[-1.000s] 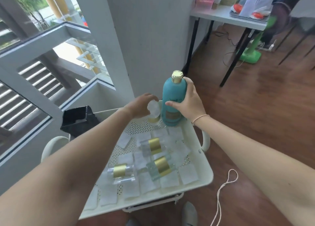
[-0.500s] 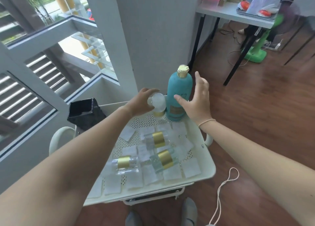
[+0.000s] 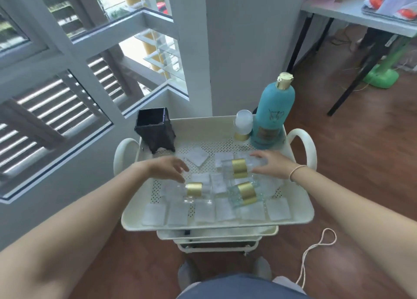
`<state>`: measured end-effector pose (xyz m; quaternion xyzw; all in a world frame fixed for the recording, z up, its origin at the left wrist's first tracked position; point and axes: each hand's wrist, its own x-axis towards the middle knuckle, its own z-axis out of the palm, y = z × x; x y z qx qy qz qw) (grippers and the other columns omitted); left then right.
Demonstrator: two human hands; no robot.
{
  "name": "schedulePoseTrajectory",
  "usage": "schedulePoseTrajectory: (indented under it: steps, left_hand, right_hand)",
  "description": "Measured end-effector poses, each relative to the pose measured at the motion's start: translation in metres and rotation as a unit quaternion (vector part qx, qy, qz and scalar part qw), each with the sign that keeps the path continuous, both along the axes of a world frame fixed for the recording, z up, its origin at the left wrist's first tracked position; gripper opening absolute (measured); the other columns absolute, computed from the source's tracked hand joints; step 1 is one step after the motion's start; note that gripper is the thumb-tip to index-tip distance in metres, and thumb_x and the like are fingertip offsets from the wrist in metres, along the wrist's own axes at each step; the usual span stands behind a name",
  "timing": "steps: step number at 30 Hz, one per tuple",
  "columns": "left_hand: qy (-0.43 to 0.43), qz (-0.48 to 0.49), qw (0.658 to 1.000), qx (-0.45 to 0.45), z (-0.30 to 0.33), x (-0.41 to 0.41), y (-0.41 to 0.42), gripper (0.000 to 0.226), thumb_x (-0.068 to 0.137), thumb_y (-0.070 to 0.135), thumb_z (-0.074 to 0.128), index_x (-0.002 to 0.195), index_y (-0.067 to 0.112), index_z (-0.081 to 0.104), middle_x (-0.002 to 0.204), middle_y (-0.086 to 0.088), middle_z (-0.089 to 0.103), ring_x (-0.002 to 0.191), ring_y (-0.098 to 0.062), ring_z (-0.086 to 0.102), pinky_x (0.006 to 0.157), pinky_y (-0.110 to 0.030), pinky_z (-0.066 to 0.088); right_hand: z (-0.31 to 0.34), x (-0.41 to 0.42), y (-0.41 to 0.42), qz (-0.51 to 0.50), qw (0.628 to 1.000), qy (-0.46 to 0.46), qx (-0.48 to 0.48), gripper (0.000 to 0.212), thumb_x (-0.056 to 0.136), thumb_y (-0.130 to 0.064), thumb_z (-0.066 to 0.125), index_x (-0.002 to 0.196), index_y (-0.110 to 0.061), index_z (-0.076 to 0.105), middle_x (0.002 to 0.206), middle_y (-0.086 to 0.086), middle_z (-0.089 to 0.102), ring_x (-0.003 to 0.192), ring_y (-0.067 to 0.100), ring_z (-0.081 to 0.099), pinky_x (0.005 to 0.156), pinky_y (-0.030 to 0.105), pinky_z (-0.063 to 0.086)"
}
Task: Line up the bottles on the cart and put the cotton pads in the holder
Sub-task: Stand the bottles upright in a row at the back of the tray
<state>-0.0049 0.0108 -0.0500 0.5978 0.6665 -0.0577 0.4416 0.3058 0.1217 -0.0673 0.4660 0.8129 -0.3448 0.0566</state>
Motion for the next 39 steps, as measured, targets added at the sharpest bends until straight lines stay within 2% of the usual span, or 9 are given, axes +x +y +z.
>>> schedulePoseTrajectory:
  steps: [3, 8, 13, 15, 21, 24, 28, 34, 39]
  left_hand:
    - [-0.014, 0.024, 0.997, -0.076, -0.006, -0.010, -0.012, 0.054, 0.070, 0.040, 0.070, 0.120, 0.037, 0.050, 0.105, 0.013, 0.052, 0.099, -0.008, 0.054, 0.086, -0.025, 0.044]
    - [-0.008, 0.030, 0.996, -0.084, -0.011, -0.011, -0.020, 0.055, 0.069, 0.039, 0.072, 0.120, 0.035, 0.051, 0.111, 0.011, 0.054, 0.105, -0.012, 0.054, 0.087, -0.028, 0.048]
    - [-0.020, 0.027, 0.996, -0.078, -0.011, -0.006, -0.021, 0.050, 0.072, 0.036, 0.070, 0.119, 0.030, 0.052, 0.115, 0.009, 0.055, 0.096, -0.006, 0.056, 0.071, -0.019, 0.048]
    - [-0.029, 0.035, 0.996, -0.076, -0.011, -0.005, -0.022, 0.048, 0.073, 0.035, 0.070, 0.117, 0.030, 0.052, 0.113, 0.008, 0.055, 0.093, -0.004, 0.055, 0.067, -0.018, 0.048]
    - [-0.119, 0.111, 0.983, -0.080, 0.004, -0.009, -0.018, 0.044, 0.077, 0.025, 0.070, 0.117, 0.018, 0.053, 0.112, -0.004, 0.056, 0.096, -0.016, 0.059, 0.076, -0.030, 0.058]
    - [-0.183, 0.149, 0.971, -0.041, 0.027, -0.009, -0.007, 0.034, 0.077, 0.014, 0.070, 0.108, 0.017, 0.057, 0.099, -0.008, 0.053, 0.084, -0.018, 0.062, 0.067, -0.029, 0.059]
    - [-0.168, 0.128, 0.976, 0.041, 0.059, -0.006, 0.020, 0.036, 0.075, 0.014, 0.071, 0.107, 0.020, 0.055, 0.110, -0.007, 0.056, 0.089, -0.020, 0.065, 0.074, -0.031, 0.059]
    - [0.007, 0.037, 0.973, 0.226, 0.078, 0.000, 0.068, 0.050, 0.071, 0.027, 0.073, 0.117, 0.025, 0.052, 0.120, 0.001, 0.054, 0.103, -0.011, 0.049, 0.091, -0.024, 0.036]
    - [0.033, 0.027, 0.960, 0.278, 0.065, 0.011, 0.097, 0.052, 0.072, 0.017, 0.072, 0.118, 0.027, 0.051, 0.122, -0.008, 0.051, 0.107, -0.021, 0.049, 0.089, -0.027, 0.035]
  right_hand:
    - [0.001, 0.001, 0.004, 0.042, 0.998, -0.047, 0.017, 0.062, 0.076, -0.042, 0.066, 0.131, -0.031, 0.038, 0.142, 0.002, 0.041, 0.125, 0.023, 0.042, 0.096, 0.034, 0.038]
    - [0.000, 0.001, 0.008, 0.050, 0.997, -0.047, 0.018, 0.062, 0.072, -0.040, 0.071, 0.126, -0.026, 0.044, 0.137, 0.001, 0.047, 0.121, 0.020, 0.044, 0.093, 0.029, 0.036]
    - [0.013, -0.003, 0.011, 0.039, 0.999, 0.034, -0.010, 0.054, 0.073, -0.034, 0.072, 0.121, -0.025, 0.049, 0.115, 0.000, 0.052, 0.094, 0.013, 0.048, 0.072, 0.020, 0.040]
    - [0.023, -0.010, 0.013, 0.041, 0.997, 0.068, -0.004, 0.050, 0.074, -0.030, 0.072, 0.119, -0.023, 0.051, 0.108, -0.001, 0.051, 0.091, 0.015, 0.050, 0.073, 0.021, 0.044]
    - [0.059, -0.043, 0.018, 0.083, 0.990, 0.115, 0.010, 0.043, 0.076, -0.022, 0.070, 0.115, -0.023, 0.054, 0.107, -0.006, 0.046, 0.076, -0.003, 0.044, 0.052, -0.001, 0.040]
    - [0.075, -0.056, 0.023, 0.102, 0.988, 0.109, 0.028, 0.044, 0.076, -0.023, 0.070, 0.116, -0.024, 0.053, 0.108, -0.006, 0.046, 0.078, -0.010, 0.044, 0.062, 0.002, 0.038]
    - [0.096, -0.075, 0.032, 0.129, 0.984, 0.102, 0.068, 0.046, 0.076, -0.019, 0.069, 0.119, -0.020, 0.052, 0.119, 0.002, 0.050, 0.098, 0.008, 0.042, 0.089, 0.024, 0.034]
    - [0.095, -0.104, 0.045, 0.175, 0.973, 0.043, 0.145, 0.048, 0.076, -0.013, 0.066, 0.120, -0.017, 0.048, 0.126, 0.008, 0.049, 0.115, 0.022, 0.046, 0.101, 0.034, 0.036]
    - [0.077, -0.112, 0.049, 0.187, 0.967, -0.012, 0.171, 0.046, 0.077, -0.012, 0.064, 0.119, -0.019, 0.048, 0.130, 0.006, 0.046, 0.107, 0.027, 0.052, 0.095, 0.038, 0.039]
